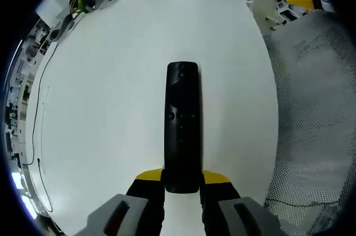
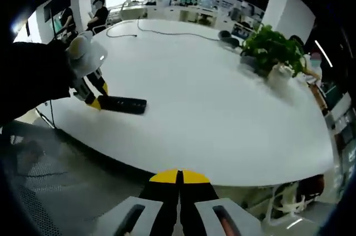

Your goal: Press the specified remote control buttons in sequence, fully releasing each button before pressing the next.

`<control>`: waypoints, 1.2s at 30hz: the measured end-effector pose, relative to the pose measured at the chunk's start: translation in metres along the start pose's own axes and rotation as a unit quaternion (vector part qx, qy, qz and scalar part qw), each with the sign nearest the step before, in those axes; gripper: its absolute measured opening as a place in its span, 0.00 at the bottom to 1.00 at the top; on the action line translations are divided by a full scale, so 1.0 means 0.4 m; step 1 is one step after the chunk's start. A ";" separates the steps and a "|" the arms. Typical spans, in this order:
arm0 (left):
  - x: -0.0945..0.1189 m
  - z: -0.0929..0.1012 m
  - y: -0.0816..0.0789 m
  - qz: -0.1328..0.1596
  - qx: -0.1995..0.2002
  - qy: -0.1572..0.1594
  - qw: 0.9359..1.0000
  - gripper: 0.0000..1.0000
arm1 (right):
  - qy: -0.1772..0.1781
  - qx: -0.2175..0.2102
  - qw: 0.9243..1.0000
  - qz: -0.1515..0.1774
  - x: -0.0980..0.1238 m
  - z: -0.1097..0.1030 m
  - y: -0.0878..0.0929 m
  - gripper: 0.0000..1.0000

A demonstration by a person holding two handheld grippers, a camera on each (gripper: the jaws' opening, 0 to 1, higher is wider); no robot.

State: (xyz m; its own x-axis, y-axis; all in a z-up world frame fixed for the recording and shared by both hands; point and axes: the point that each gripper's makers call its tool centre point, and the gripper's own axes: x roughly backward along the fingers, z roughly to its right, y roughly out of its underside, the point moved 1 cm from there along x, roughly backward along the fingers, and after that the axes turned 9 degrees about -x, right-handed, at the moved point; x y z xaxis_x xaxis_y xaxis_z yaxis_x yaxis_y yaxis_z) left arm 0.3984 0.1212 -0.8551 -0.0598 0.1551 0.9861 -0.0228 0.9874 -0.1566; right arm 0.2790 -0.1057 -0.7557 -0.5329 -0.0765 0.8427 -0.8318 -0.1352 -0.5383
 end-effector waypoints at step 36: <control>0.009 0.101 0.002 0.011 -0.006 -0.001 1.000 0.23 | -0.078 0.039 0.996 -0.013 0.021 -0.078 -0.006 0.00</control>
State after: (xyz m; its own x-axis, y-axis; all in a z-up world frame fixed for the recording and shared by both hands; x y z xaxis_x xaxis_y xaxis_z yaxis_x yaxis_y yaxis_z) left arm 0.3579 0.1213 -0.8538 -0.0625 0.1774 0.9822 -0.0099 0.9839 -0.1784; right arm 0.2719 -0.0751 -0.7477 -0.4751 -0.2244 0.8509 -0.8275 -0.2150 -0.5187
